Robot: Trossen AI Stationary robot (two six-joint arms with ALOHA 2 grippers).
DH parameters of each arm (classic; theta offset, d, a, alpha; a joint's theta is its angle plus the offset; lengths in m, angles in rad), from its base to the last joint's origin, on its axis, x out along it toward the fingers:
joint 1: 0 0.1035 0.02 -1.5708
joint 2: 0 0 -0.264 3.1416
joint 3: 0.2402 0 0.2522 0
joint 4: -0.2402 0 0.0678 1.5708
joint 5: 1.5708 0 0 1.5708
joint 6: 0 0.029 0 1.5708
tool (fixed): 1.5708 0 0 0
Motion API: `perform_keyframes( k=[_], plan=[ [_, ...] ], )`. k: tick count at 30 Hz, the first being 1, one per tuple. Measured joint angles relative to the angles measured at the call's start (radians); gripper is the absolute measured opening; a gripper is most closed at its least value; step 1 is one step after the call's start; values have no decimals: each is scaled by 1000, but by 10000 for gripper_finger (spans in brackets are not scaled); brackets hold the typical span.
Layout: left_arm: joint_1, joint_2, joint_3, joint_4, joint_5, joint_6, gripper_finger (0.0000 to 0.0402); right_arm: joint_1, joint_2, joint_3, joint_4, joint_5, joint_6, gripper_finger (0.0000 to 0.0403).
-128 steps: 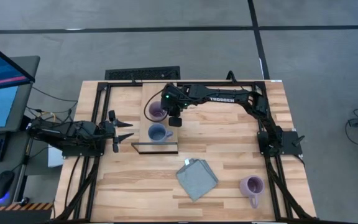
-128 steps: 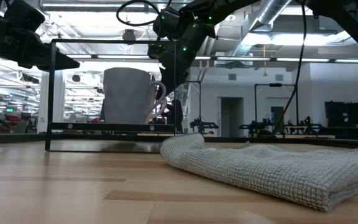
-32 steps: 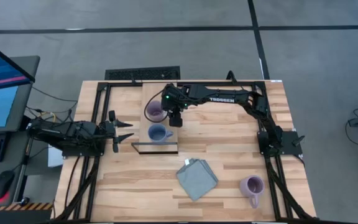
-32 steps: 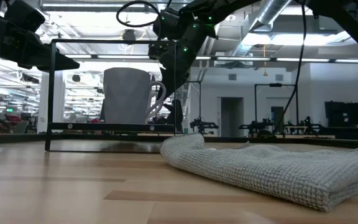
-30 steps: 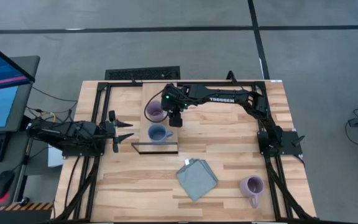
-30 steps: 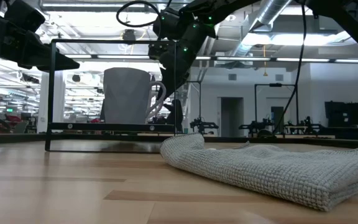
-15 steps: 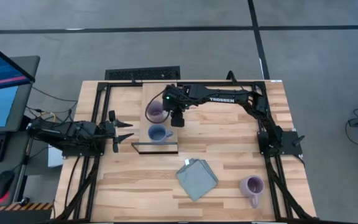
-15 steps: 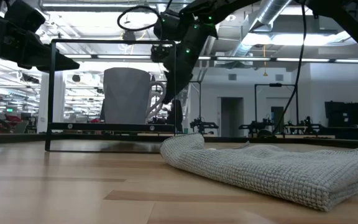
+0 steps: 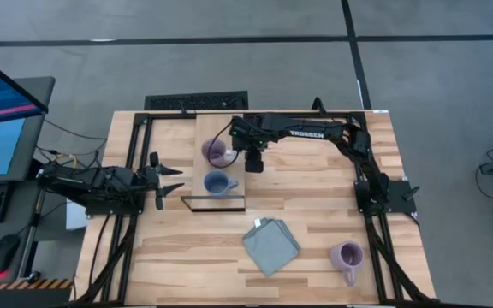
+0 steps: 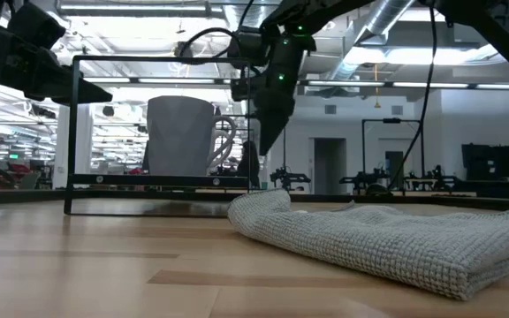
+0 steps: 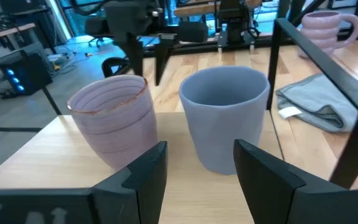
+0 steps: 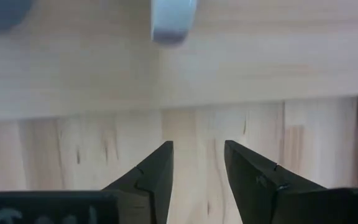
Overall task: Stack small to large cups/mugs on shelf
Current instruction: Put the light purple cup on the shelf
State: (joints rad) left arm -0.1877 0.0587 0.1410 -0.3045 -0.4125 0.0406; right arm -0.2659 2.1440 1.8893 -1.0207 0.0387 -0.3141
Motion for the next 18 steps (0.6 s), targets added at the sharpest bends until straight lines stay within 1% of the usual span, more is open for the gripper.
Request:
perform_keyframes(
  k=[3, 8, 13, 16, 18],
  plan=[
    [0, 0, 0, 1, -36, 0, 177, -5, -16, -2, -43, 0, 15, 162],
    [0, 0, 0, 11, -59, -16, 177, 0, -81, -1, -23, -8, 19, 153],
    [0, 0, 0, 11, -48, -40, 177, 16, -182, -4, 8, -15, 3, 141],
    [0, 0, 0, 11, -48, -30, 177, 26, -247, -32, 58, -18, 1, 133],
    [0, 0, 0, 17, -53, -23, 177, 30, -300, -73, 76, -17, 3, 128]
  ],
)
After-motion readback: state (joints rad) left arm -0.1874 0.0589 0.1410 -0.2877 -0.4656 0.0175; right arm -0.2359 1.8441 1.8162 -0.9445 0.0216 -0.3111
